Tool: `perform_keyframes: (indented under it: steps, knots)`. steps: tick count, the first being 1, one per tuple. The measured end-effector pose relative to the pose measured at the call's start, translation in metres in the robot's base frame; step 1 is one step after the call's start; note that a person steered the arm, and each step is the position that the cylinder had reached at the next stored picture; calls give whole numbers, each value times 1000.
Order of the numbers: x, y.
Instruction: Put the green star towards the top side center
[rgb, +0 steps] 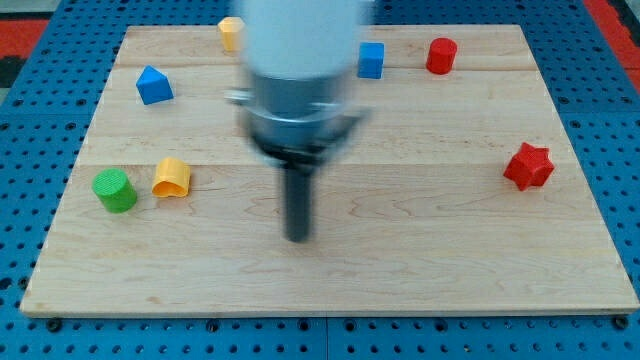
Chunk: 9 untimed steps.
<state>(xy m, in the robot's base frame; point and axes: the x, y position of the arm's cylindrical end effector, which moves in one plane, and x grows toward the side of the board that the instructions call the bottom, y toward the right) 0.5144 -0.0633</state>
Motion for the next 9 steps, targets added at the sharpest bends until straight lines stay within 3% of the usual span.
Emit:
perform_keyframes:
  steps: [1,2,3,4,5,6,7,8,9]
  knots:
    - [-96,11]
    - [-116,12]
    - [-39,11]
    - [-66,-9]
    - [-170,-30]
    - [-139,35]
    - [-252,42]
    - [-153,109]
    - [-82,152]
